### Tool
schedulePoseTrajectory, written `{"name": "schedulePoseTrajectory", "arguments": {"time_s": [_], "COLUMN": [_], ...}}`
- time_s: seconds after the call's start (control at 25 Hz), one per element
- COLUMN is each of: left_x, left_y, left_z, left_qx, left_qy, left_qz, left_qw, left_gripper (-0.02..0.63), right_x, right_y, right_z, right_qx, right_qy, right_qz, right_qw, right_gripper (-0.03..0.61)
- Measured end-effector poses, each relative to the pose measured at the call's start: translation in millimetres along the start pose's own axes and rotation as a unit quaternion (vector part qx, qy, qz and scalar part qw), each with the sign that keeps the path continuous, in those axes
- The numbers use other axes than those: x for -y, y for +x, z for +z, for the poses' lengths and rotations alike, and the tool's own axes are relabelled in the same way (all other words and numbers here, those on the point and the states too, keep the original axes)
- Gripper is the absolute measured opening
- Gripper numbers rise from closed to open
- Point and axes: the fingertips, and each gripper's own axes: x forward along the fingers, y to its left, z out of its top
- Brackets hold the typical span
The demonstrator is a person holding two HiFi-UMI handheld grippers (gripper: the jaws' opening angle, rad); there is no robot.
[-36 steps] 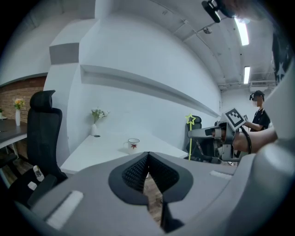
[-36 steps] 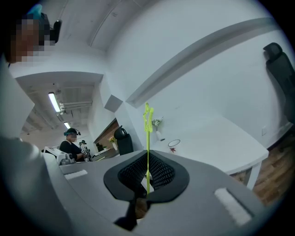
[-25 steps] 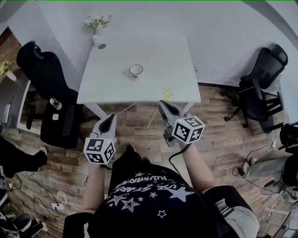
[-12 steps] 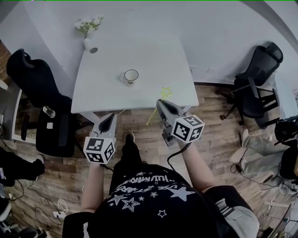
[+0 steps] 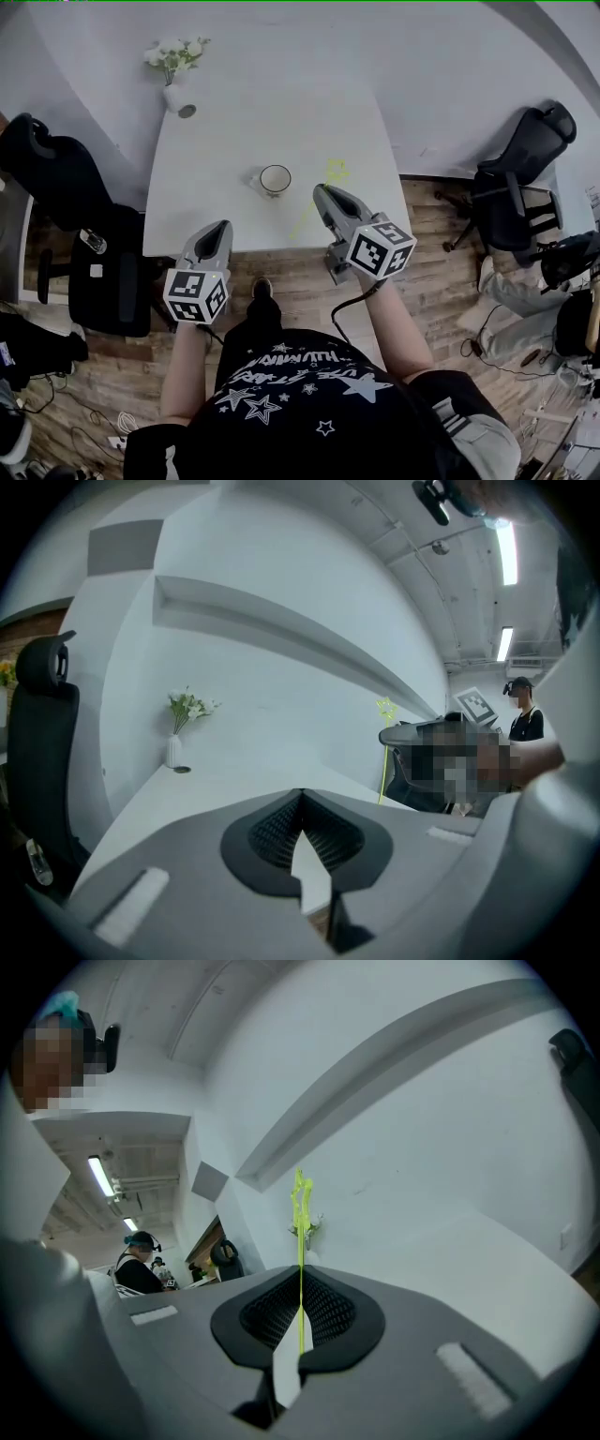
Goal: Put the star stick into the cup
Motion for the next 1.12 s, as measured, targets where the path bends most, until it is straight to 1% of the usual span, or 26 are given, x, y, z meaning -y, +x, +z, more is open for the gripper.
{"name": "schedulePoseTrajectory", "arguments": {"time_s": [0.2, 0.48, 0.72, 1.12], "left_x": [-34.0, -51.3, -67.3, -82.6], "left_y": [40.8, 67.8, 95.9, 132.3], "left_z": [14.7, 26.7, 29.3, 20.7], "left_qx": [-0.008, -0.01, -0.019, -0.045], "left_qy": [0.001, 0.006, 0.001, -0.002], "left_qz": [-0.009, -0.026, -0.038, -0.058], "left_qw": [0.9999, 0.9996, 0.9991, 0.9973], "left_gripper": [0.003, 0.003, 0.003, 0.003], "right_x": [11.7, 22.7, 47.8, 78.8], "right_y": [55.2, 87.9, 116.7, 147.5], "right_z": [24.8, 42.3, 33.9, -4.5], "right_qx": [0.004, 0.017, -0.001, -0.044], "right_qy": [-0.002, -0.004, -0.001, 0.021], "right_qz": [0.004, -0.004, -0.026, -0.046], "right_qw": [1.0, 1.0, 1.0, 0.998], "right_gripper": [0.021, 0.021, 0.021, 0.021]}}
